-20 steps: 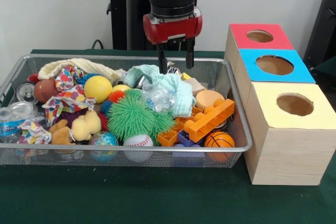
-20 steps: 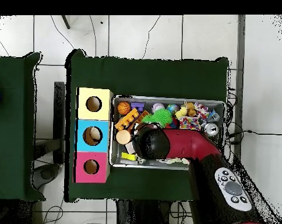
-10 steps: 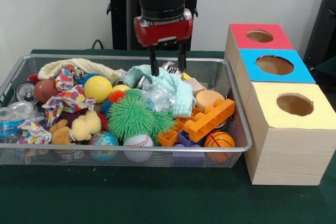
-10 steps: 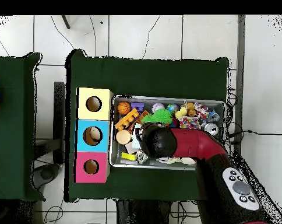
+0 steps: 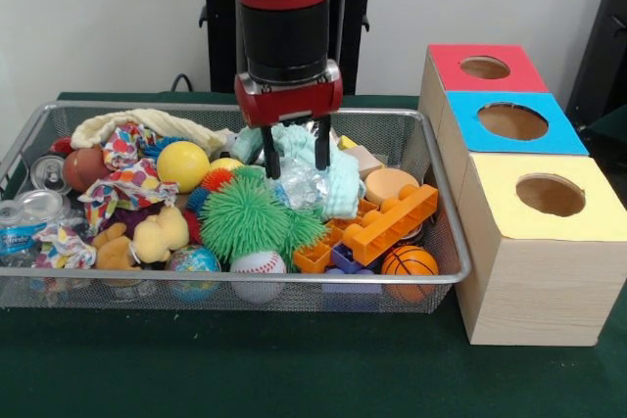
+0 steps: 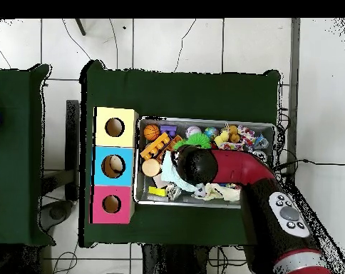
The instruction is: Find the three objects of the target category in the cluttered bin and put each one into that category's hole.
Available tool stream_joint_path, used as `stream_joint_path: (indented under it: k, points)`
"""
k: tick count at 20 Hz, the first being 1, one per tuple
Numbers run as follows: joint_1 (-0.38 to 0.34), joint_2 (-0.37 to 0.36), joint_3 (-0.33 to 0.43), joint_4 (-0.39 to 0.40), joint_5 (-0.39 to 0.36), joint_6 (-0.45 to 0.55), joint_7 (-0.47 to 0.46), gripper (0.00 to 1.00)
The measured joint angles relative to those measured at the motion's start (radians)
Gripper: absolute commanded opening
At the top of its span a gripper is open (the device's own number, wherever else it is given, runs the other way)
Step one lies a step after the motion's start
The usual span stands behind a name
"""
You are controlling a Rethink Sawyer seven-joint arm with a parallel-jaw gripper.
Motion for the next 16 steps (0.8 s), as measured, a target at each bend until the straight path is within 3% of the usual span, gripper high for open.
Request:
stream_joint_path:
  k: [16]
  points:
    - [0.039, 0.075, -0.019, -0.102, -0.013, 0.0, 0.0, 1.0]
